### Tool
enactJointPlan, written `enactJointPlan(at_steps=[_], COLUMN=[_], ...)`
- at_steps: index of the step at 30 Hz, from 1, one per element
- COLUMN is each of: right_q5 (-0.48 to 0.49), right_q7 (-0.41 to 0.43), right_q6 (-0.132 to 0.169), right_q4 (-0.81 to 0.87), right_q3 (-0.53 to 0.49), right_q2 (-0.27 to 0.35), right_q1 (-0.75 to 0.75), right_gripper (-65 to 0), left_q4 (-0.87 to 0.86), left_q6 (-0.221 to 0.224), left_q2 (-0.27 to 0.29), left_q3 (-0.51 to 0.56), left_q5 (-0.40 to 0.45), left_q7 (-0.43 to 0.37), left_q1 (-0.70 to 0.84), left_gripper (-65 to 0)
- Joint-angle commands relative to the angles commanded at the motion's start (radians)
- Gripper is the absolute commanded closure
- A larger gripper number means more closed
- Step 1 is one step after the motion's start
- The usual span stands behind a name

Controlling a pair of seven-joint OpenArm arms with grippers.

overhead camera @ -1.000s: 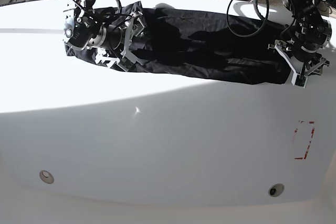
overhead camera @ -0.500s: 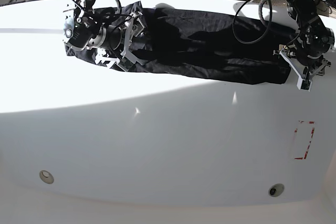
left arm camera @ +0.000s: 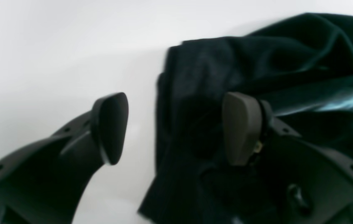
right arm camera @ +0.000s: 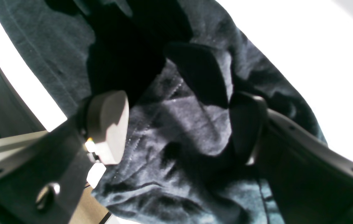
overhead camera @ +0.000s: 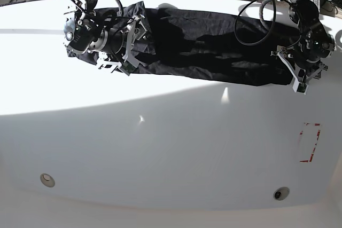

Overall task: Layout the t-shirt on the table in an organized manner, then fold the t-shirt properly
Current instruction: 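Grasp the shirt's other end with the left gripper and tuck it inward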

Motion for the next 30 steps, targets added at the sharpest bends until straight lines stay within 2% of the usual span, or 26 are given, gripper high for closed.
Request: enactJointPlan(at_steps=[4, 12, 20, 30], right_q5=[0.003, 0.005, 0.002, 0.002], right_q7=[0.0, 0.0, 0.0, 0.0], right_q6=[0.0, 0.0, 0.0, 0.0], right_q4=[0.0, 0.0, 0.0, -0.002], right_q3=[0.0, 0.0, 0.0, 0.0], right_q2=[0.0, 0.0, 0.0, 0.0], right_q1=[0.005, 0.005, 0.005, 0.005], right_gripper=[-48.8, -48.8, -48.8, -48.8], left_q4=[0.0, -0.003, -0.031, -0.012], left_q6=[0.0, 0.0, 0.0, 0.0], left_q2=[0.0, 0.0, -0.021, -0.046], left_q3=[0.023, 0.025, 0.025, 0.021], left_q5=[0.0, 0.005, 0.005, -0.002], left_q7=[0.0, 0.0, 0.0, 0.002], left_q1=[0.0, -0.021, -0.026, -0.018], left_gripper=[-29.6, -22.9, -1.1, 0.0])
